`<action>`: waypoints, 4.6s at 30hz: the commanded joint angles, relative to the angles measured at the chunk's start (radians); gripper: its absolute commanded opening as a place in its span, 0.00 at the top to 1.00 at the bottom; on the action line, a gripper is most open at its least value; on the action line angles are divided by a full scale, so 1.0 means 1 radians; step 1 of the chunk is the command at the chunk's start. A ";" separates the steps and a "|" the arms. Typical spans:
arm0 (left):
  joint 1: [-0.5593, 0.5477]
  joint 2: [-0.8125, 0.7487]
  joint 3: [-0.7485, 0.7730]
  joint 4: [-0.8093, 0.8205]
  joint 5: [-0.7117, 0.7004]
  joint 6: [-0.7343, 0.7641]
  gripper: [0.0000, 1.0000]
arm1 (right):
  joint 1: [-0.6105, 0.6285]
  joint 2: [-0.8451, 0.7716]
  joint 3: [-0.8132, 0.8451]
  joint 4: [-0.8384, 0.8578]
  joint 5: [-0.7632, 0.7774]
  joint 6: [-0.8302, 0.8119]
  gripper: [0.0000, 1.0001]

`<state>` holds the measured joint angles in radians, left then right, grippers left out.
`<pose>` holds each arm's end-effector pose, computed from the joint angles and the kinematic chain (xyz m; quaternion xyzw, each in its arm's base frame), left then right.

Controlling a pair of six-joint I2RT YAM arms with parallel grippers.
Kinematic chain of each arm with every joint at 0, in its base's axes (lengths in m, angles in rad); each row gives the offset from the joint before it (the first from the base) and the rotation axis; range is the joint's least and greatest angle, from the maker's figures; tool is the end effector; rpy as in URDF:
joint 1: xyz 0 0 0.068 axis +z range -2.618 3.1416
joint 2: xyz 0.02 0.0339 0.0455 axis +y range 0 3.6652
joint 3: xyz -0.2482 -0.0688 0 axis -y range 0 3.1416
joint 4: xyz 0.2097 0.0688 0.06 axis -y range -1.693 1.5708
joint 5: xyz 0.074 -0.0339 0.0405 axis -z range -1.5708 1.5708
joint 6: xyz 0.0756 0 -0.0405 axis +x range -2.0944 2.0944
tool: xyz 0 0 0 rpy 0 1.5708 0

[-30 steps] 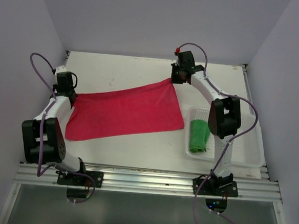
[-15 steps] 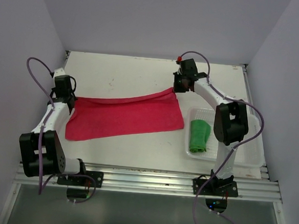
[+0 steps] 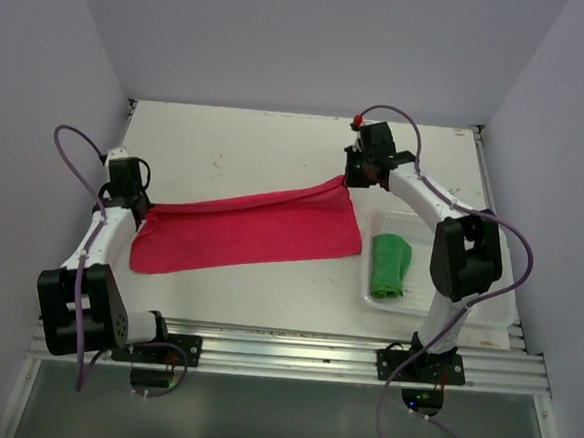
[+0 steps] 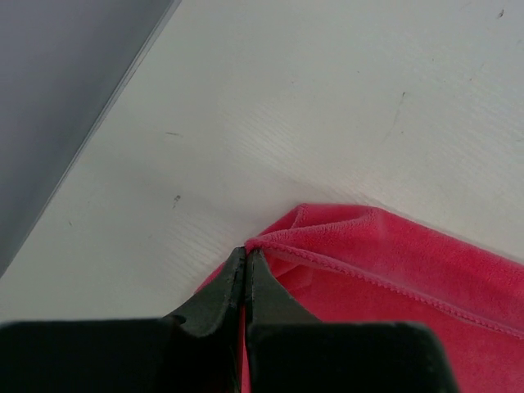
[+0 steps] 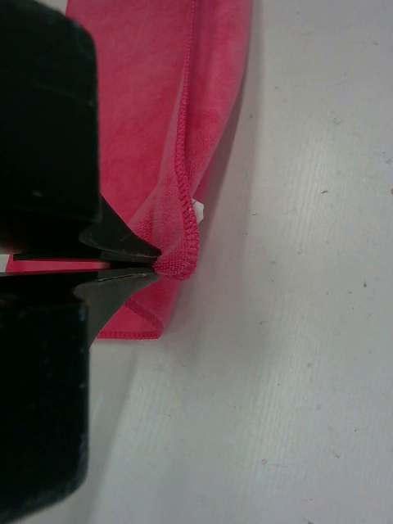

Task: Roll the towels
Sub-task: Fold the towel

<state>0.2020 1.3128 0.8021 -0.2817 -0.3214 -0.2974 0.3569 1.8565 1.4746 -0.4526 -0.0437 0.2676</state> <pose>0.2610 0.0778 0.1996 -0.2845 0.8700 0.1300 0.3812 0.3805 0.1454 0.2184 -0.0495 0.9315 0.1299 0.3361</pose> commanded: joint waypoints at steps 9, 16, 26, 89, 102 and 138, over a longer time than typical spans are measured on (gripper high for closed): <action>0.008 -0.136 -0.067 0.001 0.027 -0.091 1.00 | -0.006 -0.137 -0.109 0.049 0.018 -0.008 1.00; 0.008 -0.207 -0.113 0.001 -0.001 -0.127 1.00 | -0.006 -0.184 -0.157 0.049 0.025 -0.005 1.00; 0.008 -0.277 -0.136 -0.019 0.013 -0.169 1.00 | -0.007 -0.278 -0.263 0.077 0.025 -0.002 0.97; 0.007 -0.432 -0.153 0.097 0.280 -0.217 0.58 | -0.013 -0.597 -0.389 -0.027 0.274 0.081 0.41; -0.041 -0.259 -0.024 0.196 0.390 -0.123 0.52 | -0.301 -0.700 -0.523 -0.129 0.311 0.291 0.59; -0.161 0.046 0.147 0.248 0.427 -0.039 0.46 | -0.314 0.642 0.886 -0.135 -0.050 0.222 0.48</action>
<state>0.0551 1.3548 0.9089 -0.0715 0.0906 -0.3721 0.0319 2.4771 2.1872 -0.4667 -0.0444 0.5411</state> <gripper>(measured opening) 0.540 0.524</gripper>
